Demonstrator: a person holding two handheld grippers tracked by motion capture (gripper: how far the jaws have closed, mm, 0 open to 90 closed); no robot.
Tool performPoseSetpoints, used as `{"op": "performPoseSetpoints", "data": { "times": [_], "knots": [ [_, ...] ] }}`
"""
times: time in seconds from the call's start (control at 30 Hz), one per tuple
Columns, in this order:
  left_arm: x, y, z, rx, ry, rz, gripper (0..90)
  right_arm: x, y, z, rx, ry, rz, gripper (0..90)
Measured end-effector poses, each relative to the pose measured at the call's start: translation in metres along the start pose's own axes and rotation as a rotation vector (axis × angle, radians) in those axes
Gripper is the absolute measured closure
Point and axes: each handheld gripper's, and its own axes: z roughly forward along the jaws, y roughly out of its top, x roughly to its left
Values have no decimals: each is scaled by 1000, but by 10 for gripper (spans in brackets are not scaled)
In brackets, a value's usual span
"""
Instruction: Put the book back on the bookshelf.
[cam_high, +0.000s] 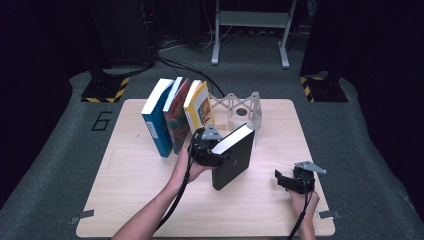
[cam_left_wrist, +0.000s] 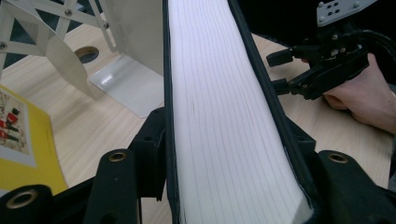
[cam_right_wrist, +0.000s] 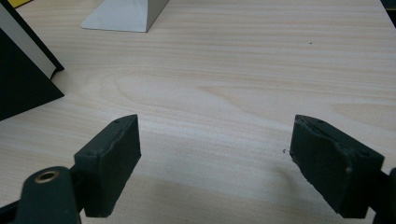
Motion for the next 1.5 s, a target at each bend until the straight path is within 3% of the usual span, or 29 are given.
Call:
{"op": "performPoseSetpoints", "data": {
  "times": [0.07, 0.37, 0.57, 0.8, 1.2, 1.37, 1.5],
  "knots": [
    [2, -1, -1, -4, 0, -17, 506, 0, 0, 0, 6, 4, -5, 160],
    [6, 6, -1, 58, 0, -21, 513, 0, 0, 0, 10, 19, -4, 175],
    [5, 8, -1, 84, 1, 9, 514, 0, 0, 0, 4, 17, 0, 163],
    [7, 13, 0, 117, -24, 47, 514, 2, 0, 1, 34, 19, -14, 167],
    [12, 18, 3, 144, -56, 81, 515, 1, 0, 2, 33, 28, -12, 181],
    [5, 17, 4, 115, -55, 135, 541, 0, 0, 1, 28, 28, 3, 187],
    [7, 16, 8, 83, -56, 97, 544, -1, 0, 1, 24, 36, 11, 188]
  ]
}}
